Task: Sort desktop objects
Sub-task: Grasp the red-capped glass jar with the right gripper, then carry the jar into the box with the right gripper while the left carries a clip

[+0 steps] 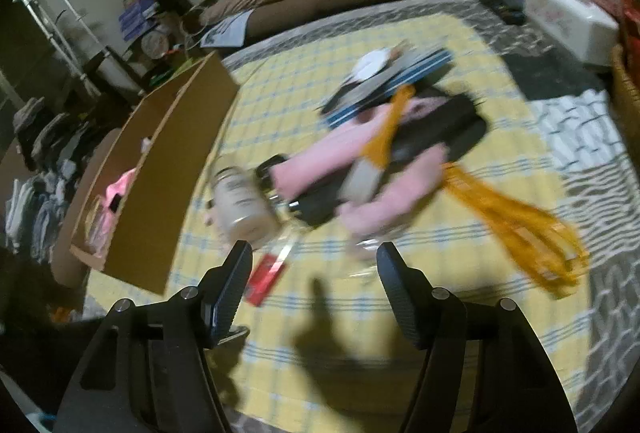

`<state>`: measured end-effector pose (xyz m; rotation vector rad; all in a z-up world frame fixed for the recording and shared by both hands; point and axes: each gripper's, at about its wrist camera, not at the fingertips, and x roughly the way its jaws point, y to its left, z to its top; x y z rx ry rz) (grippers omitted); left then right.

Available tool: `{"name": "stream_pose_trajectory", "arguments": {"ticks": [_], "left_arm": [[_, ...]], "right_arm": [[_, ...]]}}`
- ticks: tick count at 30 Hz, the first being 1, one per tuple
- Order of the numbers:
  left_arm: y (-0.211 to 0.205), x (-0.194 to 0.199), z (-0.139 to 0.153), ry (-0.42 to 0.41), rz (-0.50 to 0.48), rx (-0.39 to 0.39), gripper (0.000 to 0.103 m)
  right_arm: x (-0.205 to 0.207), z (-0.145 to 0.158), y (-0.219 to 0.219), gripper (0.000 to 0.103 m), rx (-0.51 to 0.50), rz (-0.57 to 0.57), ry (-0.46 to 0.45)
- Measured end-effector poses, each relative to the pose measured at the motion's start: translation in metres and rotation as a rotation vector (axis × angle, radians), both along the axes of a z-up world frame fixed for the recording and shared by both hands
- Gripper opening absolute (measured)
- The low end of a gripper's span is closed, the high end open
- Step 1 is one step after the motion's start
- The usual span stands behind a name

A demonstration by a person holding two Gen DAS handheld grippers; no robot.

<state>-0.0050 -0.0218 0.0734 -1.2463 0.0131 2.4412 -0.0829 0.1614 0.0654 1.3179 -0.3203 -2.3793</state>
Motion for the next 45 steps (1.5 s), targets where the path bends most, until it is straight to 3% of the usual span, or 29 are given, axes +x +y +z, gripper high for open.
{"name": "stream_pose_trajectory", "arguments": {"ticks": [5,13,16,18,21,24,27,32,37,40,43,45], "left_arm": [[-0.029,0.004,0.023,0.027,0.034,0.007,0.011],[-0.062,0.006,0.051,0.06,0.074,0.056,0.011],[-0.075,0.006,0.066,0.081,0.078,0.071,0.0],[-0.083,0.004,0.075,0.093,0.082,0.081,0.0],[-0.096,0.0,0.085,0.111,0.097,0.087,0.0],[-0.107,0.0,0.089,0.12,0.103,0.083,0.0],[-0.103,0.003,0.078,0.079,0.055,0.058,0.0],[-0.062,0.017,0.028,0.028,-0.053,-0.103,0.008],[-0.032,0.022,-0.025,-0.007,-0.115,-0.24,0.008],[-0.026,0.018,-0.042,-0.015,-0.096,-0.274,0.009],[-0.025,0.011,-0.053,-0.011,-0.074,-0.29,0.019],[-0.026,0.009,-0.059,-0.025,-0.069,-0.26,0.018]], "right_arm": [[-0.003,-0.018,-0.042,0.063,0.035,0.042,-0.049],[-0.011,-0.052,-0.089,0.054,0.244,0.027,-0.062],[-0.01,-0.054,-0.103,0.053,0.339,0.044,-0.017],[-0.006,-0.056,-0.111,0.044,0.419,0.069,0.025],[-0.003,-0.056,-0.114,0.028,0.436,0.108,0.04],[0.002,-0.053,-0.108,0.022,0.421,0.122,0.023],[0.006,-0.043,-0.094,0.022,0.342,0.104,0.001],[0.02,-0.027,-0.081,0.022,0.286,0.102,0.009],[0.03,-0.017,-0.074,0.022,0.23,0.099,0.0],[0.033,-0.008,-0.069,0.022,0.181,0.087,0.007],[0.033,-0.001,-0.064,0.022,0.138,0.077,0.008],[0.033,0.003,-0.061,0.022,0.12,0.075,0.013]]}}
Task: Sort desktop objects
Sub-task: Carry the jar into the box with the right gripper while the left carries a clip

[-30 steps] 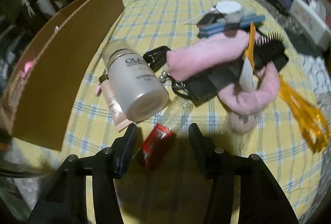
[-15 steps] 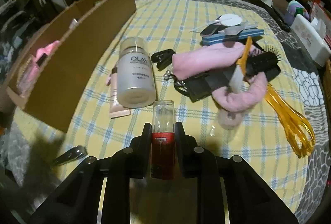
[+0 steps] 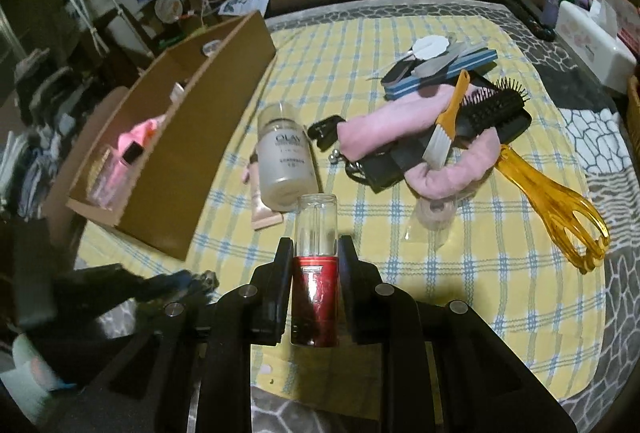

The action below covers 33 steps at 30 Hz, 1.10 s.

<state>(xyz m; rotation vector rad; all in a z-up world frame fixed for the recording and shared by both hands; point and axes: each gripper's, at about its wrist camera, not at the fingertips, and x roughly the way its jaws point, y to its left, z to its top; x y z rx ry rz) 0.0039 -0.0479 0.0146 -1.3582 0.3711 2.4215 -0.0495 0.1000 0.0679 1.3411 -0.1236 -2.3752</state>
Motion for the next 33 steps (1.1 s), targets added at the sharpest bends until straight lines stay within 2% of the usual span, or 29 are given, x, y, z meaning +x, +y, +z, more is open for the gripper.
{"name": "stream_pose_trajectory", "arguments": {"ticks": [2,9,16,21,27,33], "left_arm": [[-0.002,0.0,0.0,-0.004,0.001,0.052,0.011],[-0.013,0.004,0.015,-0.014,0.048,0.158,0.011],[-0.04,0.0,0.083,0.077,0.082,0.293,0.01],[-0.089,-0.02,0.124,0.122,0.172,0.376,0.01],[-0.152,-0.058,0.146,0.136,0.27,0.354,0.01],[-0.194,-0.117,0.139,0.095,0.34,0.316,0.01]], "right_arm": [[0.0,0.002,0.001,0.022,-0.01,0.0,0.002],[0.006,0.017,0.0,0.022,-0.058,0.017,0.032],[0.012,0.049,-0.02,0.022,-0.124,0.074,0.092],[0.004,0.067,-0.055,0.022,-0.183,0.12,0.107],[-0.025,0.08,-0.108,0.022,-0.24,0.151,0.109],[-0.08,0.077,-0.18,0.022,-0.207,0.186,0.07]]}}
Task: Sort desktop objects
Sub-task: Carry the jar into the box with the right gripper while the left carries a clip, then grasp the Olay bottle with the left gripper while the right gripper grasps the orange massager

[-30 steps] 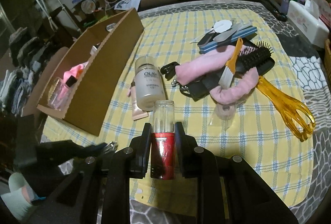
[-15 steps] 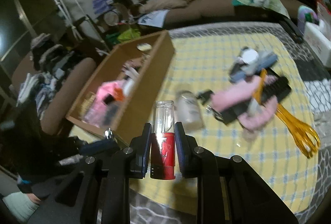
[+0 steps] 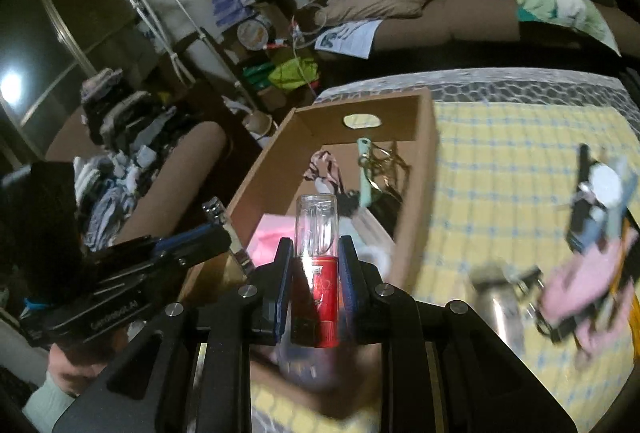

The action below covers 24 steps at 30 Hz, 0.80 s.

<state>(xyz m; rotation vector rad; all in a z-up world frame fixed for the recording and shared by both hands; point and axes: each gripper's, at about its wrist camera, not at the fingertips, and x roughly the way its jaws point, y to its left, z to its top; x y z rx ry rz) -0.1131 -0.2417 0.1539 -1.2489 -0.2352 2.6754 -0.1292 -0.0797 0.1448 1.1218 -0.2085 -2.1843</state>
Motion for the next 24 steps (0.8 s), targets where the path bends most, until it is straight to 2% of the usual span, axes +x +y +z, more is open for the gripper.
{"name": "stream_pose_trajectory", "arguments": {"ticks": [9,12,16,19,21,23,24], "left_arm": [[-0.034,-0.088,-0.038,-0.098,0.063,-0.075,0.01],[-0.041,-0.101,-0.05,-0.12,0.082,-0.094,0.01],[-0.053,-0.108,-0.06,-0.143,0.102,-0.081,0.011],[-0.056,-0.104,-0.057,-0.128,0.107,-0.071,0.011],[-0.055,-0.1,-0.053,-0.126,0.104,-0.063,0.016],[-0.052,-0.095,-0.047,-0.121,0.1,-0.056,0.038],[-0.051,-0.091,-0.044,-0.115,0.101,-0.052,0.042]], "right_arm": [[-0.074,-0.032,-0.081,0.022,0.109,0.005,-0.063],[-0.091,-0.044,-0.093,0.022,0.123,-0.011,-0.098],[-0.113,-0.061,-0.098,0.024,0.119,-0.044,-0.138],[-0.119,-0.061,-0.095,0.029,0.132,-0.072,-0.139],[-0.116,-0.056,-0.09,0.039,0.126,-0.076,-0.13],[-0.11,-0.049,-0.083,0.046,0.129,-0.073,-0.113],[-0.106,-0.045,-0.077,0.052,0.138,-0.07,-0.101]]}}
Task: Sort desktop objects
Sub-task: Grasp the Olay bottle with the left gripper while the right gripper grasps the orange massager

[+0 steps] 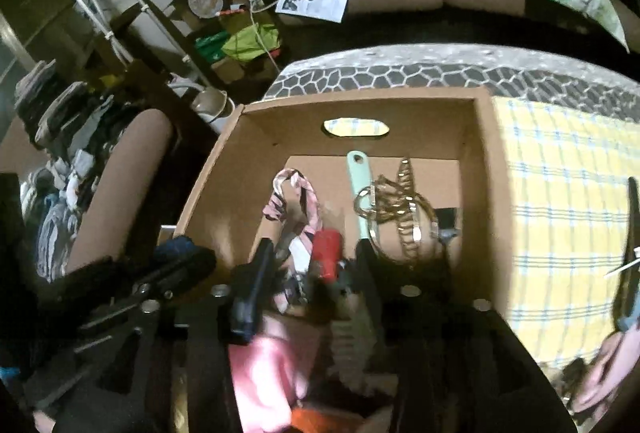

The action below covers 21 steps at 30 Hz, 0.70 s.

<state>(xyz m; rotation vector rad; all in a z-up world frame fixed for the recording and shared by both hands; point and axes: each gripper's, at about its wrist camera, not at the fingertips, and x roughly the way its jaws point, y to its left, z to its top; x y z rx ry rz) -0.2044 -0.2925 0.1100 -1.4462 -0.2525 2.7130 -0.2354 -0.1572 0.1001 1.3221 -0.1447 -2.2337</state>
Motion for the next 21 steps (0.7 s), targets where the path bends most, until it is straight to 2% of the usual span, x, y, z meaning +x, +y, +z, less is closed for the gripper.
{"name": "stream_pose_trajectory", "arguments": {"ticks": [2,4,6,8,10,13,15,21], "left_arm": [[0.006,0.009,0.009,0.021,-0.005,0.015,0.053],[0.017,0.019,0.018,0.042,-0.022,0.029,0.059],[0.034,0.032,0.027,0.067,-0.045,0.034,0.069],[0.055,0.045,0.034,0.089,-0.078,0.039,0.083],[0.077,0.056,0.04,0.106,-0.111,0.054,0.091],[0.116,0.071,0.042,0.104,-0.169,0.089,0.103],[0.146,0.081,0.04,0.099,-0.213,0.093,0.103],[0.23,0.1,0.025,0.06,-0.313,0.051,0.103]], "right_arm": [[0.008,0.008,0.014,0.061,0.023,0.0,0.025],[0.019,0.017,0.036,0.07,0.038,-0.011,0.051],[0.03,0.022,0.061,0.082,0.056,-0.027,0.07],[0.042,0.026,0.089,0.084,0.079,-0.039,0.088],[0.054,0.027,0.122,0.084,0.119,-0.061,0.097],[0.07,0.024,0.172,0.096,0.144,-0.106,0.081],[0.08,0.022,0.204,0.102,0.141,-0.14,0.067],[0.106,0.012,0.286,0.102,0.145,-0.271,0.052]]}}
